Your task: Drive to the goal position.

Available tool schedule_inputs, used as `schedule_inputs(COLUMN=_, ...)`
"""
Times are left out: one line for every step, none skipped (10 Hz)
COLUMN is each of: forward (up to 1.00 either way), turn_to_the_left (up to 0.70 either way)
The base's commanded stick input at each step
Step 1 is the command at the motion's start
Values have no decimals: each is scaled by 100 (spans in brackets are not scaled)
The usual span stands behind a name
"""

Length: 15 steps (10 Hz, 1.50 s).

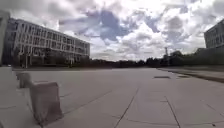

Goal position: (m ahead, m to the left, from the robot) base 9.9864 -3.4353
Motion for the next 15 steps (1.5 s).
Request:
schedule_inputs(forward=100, turn_to_the_left=0)
schedule_inputs(forward=100, turn_to_the_left=0)
schedule_inputs(forward=100, turn_to_the_left=0)
schedule_inputs(forward=100, turn_to_the_left=0)
schedule_inputs(forward=100, turn_to_the_left=0)
schedule_inputs(forward=100, turn_to_the_left=0)
schedule_inputs(forward=100, turn_to_the_left=0)
schedule_inputs(forward=100, turn_to_the_left=0)
schedule_inputs(forward=100, turn_to_the_left=0)
schedule_inputs(forward=100, turn_to_the_left=0)
schedule_inputs(forward=100, turn_to_the_left=0)
schedule_inputs(forward=100, turn_to_the_left=0)
schedule_inputs(forward=100, turn_to_the_left=0)
schedule_inputs(forward=100, turn_to_the_left=0)
schedule_inputs(forward=100, turn_to_the_left=0)
